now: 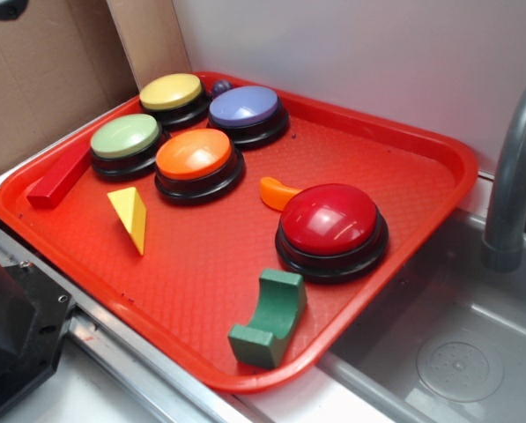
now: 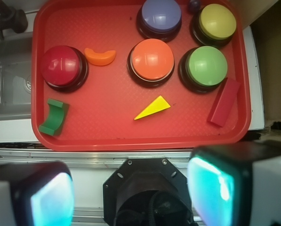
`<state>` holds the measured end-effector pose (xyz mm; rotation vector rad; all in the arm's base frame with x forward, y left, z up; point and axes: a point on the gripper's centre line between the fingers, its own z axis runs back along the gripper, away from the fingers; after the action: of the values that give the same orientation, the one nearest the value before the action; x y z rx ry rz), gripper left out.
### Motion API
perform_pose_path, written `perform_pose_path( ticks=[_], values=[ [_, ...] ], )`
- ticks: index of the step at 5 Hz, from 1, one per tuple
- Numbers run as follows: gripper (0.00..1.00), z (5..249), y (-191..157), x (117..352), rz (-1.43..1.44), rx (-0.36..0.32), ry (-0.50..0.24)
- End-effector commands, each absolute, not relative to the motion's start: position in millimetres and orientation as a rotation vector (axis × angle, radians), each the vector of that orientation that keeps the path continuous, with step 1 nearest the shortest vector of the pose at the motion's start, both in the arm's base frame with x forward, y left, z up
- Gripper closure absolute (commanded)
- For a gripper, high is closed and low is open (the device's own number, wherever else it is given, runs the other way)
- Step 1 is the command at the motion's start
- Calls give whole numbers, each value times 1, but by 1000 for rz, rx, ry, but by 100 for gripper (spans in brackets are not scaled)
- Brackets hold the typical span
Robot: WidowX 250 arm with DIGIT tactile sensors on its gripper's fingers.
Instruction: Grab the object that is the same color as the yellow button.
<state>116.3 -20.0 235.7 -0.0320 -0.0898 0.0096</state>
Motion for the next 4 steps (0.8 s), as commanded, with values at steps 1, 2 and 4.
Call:
perform_pose_path(
  ticks=[1, 2, 4],
  values=[
    [0, 236, -20, 116, 10, -32, -90],
    [0, 207, -11, 130, 231, -50, -65],
    [0, 148, 7, 143, 616, -32, -139]
  ],
)
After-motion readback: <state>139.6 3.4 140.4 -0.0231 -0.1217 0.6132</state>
